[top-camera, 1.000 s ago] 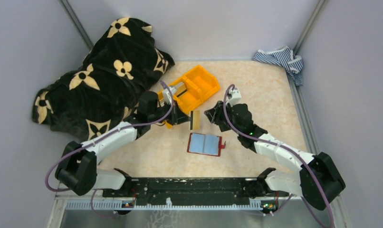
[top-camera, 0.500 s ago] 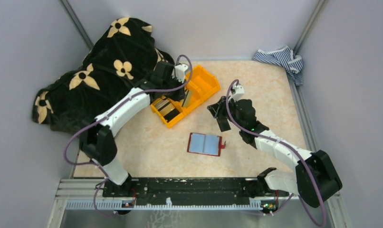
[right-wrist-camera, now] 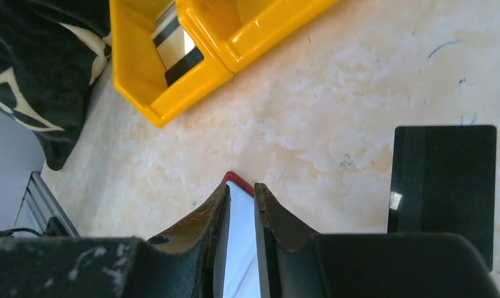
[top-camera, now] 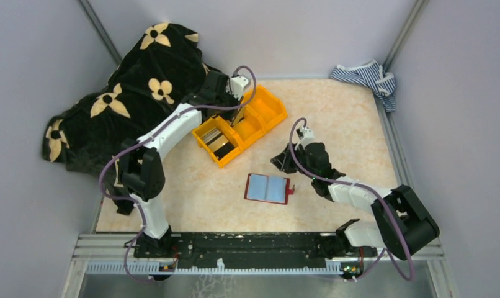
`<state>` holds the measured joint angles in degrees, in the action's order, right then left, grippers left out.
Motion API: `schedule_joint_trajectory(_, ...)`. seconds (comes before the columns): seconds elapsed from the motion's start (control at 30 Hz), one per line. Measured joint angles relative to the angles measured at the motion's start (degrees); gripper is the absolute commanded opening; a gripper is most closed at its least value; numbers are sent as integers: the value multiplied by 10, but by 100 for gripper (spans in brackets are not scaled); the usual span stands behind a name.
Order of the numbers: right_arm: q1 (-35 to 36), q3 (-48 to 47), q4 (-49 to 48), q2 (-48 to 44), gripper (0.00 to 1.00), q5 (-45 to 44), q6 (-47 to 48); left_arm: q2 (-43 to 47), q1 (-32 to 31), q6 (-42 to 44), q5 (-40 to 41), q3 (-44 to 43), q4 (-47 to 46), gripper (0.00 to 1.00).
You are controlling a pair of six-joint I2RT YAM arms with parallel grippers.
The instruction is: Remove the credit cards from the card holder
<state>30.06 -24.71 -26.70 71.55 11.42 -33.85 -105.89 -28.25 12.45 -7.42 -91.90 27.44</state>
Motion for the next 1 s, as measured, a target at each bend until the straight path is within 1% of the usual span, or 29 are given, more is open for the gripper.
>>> schedule_joint_trajectory(0.17, -1, 7, -26, 29, 21, 11, -13, -49, 8, 55, -1, -48, -2, 0)
schedule_joint_trajectory(0.27, -2, 7, -38, 37, 21, 16, -16, -80, 14, 90, -10, -83, 12, 0)
schedule_joint_trajectory(0.47, -4, 18, -67, 40, 21, 18, -24, -145, 30, 144, -43, -193, 87, 0)
schedule_joint_trajectory(0.63, -14, 35, -72, 40, 21, 18, -28, -172, 40, 172, -56, -266, 150, 0)
schedule_joint_trajectory(0.83, -18, 37, -75, 41, 21, 17, -28, -183, 46, 192, -79, -274, 200, 0)
schedule_joint_trajectory(1.0, -19, 37, -79, 50, 20, 18, -29, -187, 46, 199, -89, -261, 217, 0)
